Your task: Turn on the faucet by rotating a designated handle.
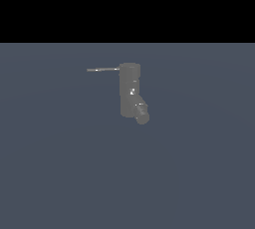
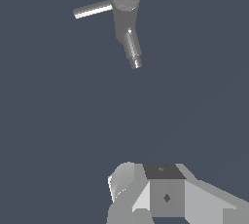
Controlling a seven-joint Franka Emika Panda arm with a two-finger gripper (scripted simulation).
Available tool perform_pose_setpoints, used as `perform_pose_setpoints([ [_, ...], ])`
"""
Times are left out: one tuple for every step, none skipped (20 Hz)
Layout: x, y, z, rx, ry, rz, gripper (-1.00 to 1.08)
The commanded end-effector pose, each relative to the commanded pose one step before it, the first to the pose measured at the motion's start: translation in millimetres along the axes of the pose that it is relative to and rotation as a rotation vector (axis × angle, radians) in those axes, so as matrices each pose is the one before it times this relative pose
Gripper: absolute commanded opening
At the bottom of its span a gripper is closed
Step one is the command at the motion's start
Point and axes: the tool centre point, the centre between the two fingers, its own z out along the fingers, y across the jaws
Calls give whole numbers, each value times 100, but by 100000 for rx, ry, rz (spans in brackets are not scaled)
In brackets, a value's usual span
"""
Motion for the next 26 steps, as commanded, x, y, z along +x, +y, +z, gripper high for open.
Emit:
perform_pose_setpoints([
  [0,1,0,0,0,0,-100],
  [6,-28,11,0,0,0,-100],
  [19,-25,33,2,-1,195,-100],
  [32,-64,54,5,-2,249,-100],
  [44,-92,76,7,-3,338,-100],
  [57,-117,98,9,-4,442,-100],
  [70,-143,120,11,-5,539,-100],
  [83,-170,142,13,-6,636,-100],
  [96,-195,164,15,-6,737,-100],
  [110,-222,186,17,-7,834,-100],
  [123,-249,208,19,-8,934,-100],
  [136,-275,230,21,-9,1036,-100],
  [150,-303,253,24,-10,1134,-100],
  [164,-330,275,26,-10,1235,-100],
  [177,-357,298,29,-11,1337,-100],
  [191,-385,321,32,-12,1438,-100],
  [206,-413,344,34,-13,1539,-100],
  [220,-441,367,37,-13,1644,-100],
  [235,-470,390,40,-14,1746,-100],
  [250,-498,414,44,-15,1850,-100],
  [264,-525,435,47,-16,1946,-100],
  [269,-535,443,49,-16,1978,-100],
  [271,-537,444,50,-17,1983,-100],
  [272,-540,445,51,-17,1986,-100],
  [274,-542,446,53,-17,1990,-100],
  [275,-543,447,54,-17,1993,-100],
])
